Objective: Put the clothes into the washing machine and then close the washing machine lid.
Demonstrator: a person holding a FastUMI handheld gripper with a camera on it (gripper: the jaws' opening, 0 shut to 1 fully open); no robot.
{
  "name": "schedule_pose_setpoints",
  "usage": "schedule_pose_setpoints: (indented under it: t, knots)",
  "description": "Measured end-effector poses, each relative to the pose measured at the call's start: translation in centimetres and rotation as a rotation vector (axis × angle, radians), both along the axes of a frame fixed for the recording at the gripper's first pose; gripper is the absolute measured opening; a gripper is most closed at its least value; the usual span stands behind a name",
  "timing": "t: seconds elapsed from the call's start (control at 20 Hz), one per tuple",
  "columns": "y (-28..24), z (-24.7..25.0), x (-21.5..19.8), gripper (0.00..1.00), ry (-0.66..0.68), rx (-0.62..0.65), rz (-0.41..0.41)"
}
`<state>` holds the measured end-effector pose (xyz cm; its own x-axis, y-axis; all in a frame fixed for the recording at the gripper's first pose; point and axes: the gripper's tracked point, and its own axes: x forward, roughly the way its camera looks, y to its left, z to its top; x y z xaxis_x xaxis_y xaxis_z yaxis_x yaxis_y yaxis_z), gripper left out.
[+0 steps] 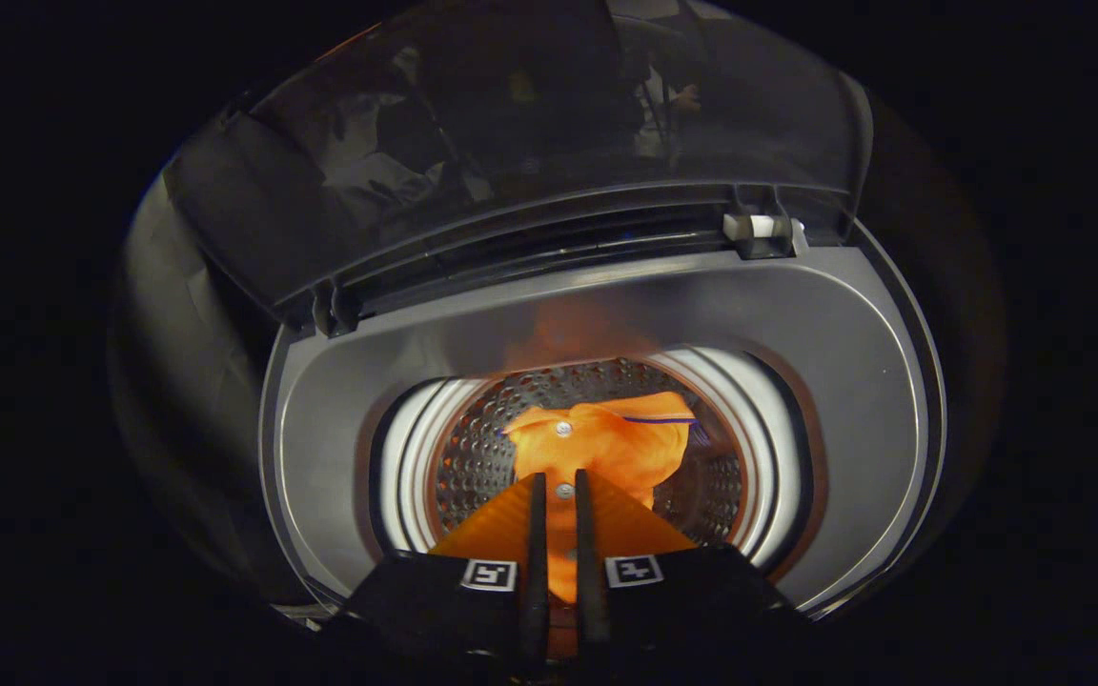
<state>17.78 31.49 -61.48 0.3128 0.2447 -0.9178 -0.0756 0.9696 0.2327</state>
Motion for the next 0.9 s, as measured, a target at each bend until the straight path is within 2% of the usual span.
schedule_pose_setpoints:
  t: [0.25,0.3,0.45,0.65,0.9]
  knots:
    - [-0.5,0.7,-0.5,0.82,-0.017,-0.005,0.008]
    - [-0.6,0.9,-0.6,0.88,-0.02,-0.006,0.01]
    - [-0.8,1.2,-0.7,0.99,-0.033,-0.015,0.013]
    - [-1.0,2.5,-0.7,0.99,-0.064,-0.022,0.026]
    - [-0.9,7.1,0.1,0.99,-0.169,-0.01,0.048]
